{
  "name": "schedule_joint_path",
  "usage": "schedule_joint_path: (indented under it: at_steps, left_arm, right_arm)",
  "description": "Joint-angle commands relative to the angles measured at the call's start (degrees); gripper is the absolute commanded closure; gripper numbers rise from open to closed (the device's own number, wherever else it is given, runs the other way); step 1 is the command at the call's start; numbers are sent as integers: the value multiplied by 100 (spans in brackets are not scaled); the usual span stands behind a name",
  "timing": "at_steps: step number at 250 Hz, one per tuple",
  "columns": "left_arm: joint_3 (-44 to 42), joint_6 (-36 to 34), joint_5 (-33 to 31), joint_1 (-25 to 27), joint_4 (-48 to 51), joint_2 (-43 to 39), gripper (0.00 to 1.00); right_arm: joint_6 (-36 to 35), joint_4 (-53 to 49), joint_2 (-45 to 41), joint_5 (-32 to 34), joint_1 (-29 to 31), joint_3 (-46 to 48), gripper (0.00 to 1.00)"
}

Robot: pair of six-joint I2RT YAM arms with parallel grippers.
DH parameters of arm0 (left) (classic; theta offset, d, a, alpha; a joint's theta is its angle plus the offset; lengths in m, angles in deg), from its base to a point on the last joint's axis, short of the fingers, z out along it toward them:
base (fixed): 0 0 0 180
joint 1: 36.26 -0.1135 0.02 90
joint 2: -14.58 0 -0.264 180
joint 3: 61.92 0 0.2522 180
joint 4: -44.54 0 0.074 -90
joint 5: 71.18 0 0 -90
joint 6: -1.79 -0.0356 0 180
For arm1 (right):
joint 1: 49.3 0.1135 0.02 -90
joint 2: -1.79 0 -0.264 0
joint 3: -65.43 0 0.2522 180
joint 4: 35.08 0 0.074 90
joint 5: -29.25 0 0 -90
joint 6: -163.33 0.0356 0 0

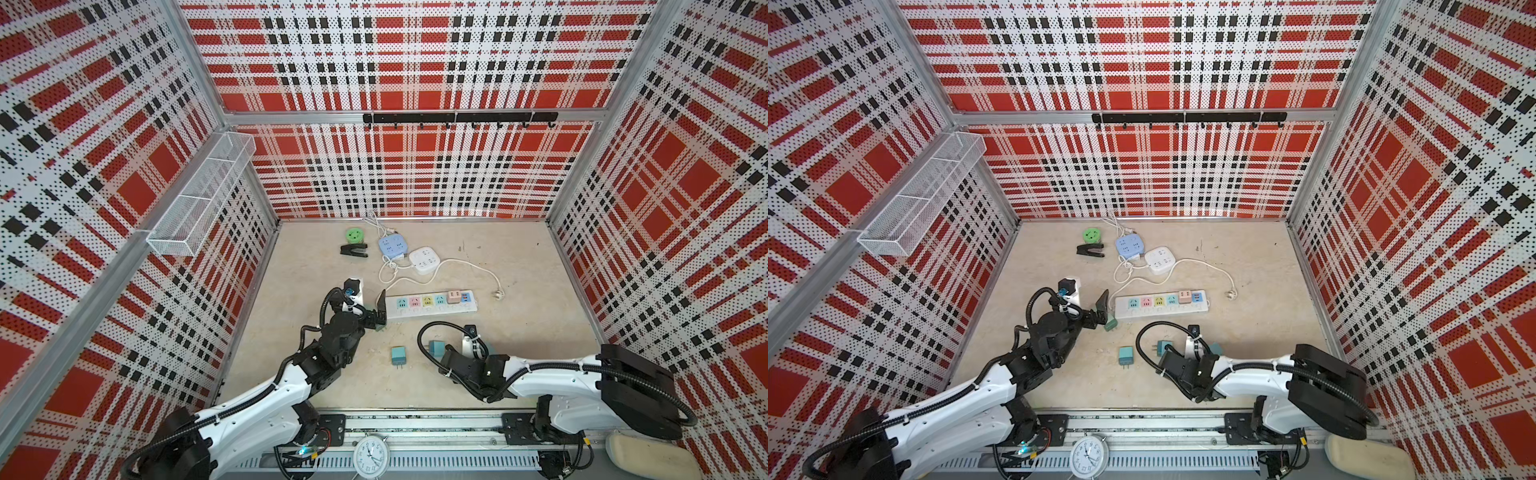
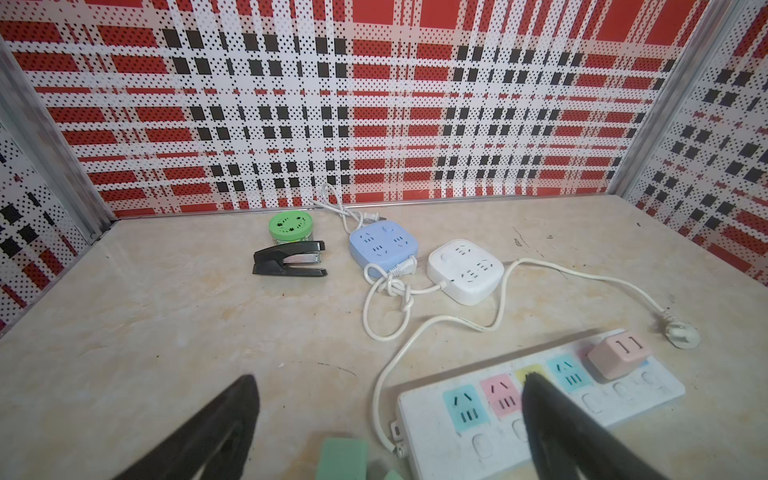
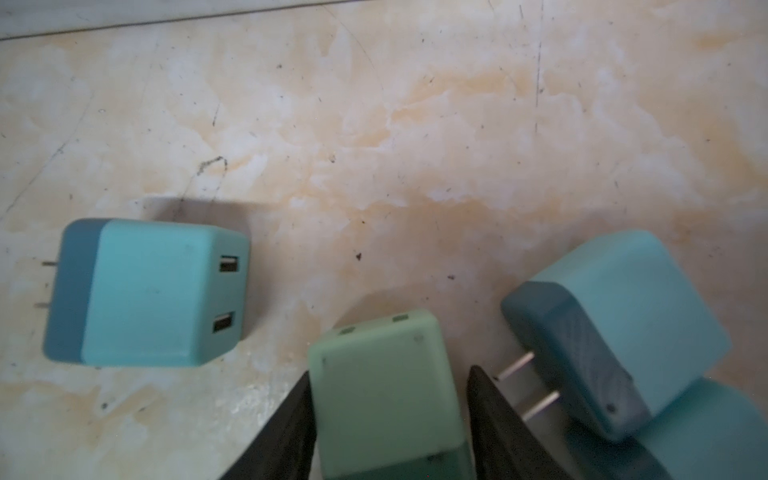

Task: Insert the plug
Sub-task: 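Lower the right gripper onto the mint-green charger and grasp it, then lift the mint-green charger toward the left gripper while the left gripper approaches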

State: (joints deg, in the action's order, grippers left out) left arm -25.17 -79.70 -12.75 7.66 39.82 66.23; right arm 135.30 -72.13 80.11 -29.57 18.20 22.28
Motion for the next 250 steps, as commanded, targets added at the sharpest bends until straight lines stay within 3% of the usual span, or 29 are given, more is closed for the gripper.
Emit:
schedule_joint_path:
  at_steps: [1, 44, 93, 142, 196, 250]
  left_arm:
    - [160, 56, 16, -15, -44, -9, 1]
    - [147, 141, -25, -32, -46, -52, 1]
    - [171, 133, 354, -31, -46, -59, 1]
    - [187, 74, 697, -18, -41, -41, 1]
    - [151, 72, 1104, 33, 86, -340, 0]
    - [225, -55, 1872, 188, 152, -688, 2]
  right_arm:
    - [-50, 44, 191, -155, 26, -62, 48]
    - [-99, 74, 175, -125, 24, -66, 58]
    - [-378, 178, -81, -49, 21, -26, 67]
    - [-883, -33, -768, 462, 25, -111, 69]
    - [-1951, 89, -1473, 1226, -11, -327, 77]
    - [-3947, 1427, -2382, 1215, -14, -256, 82]
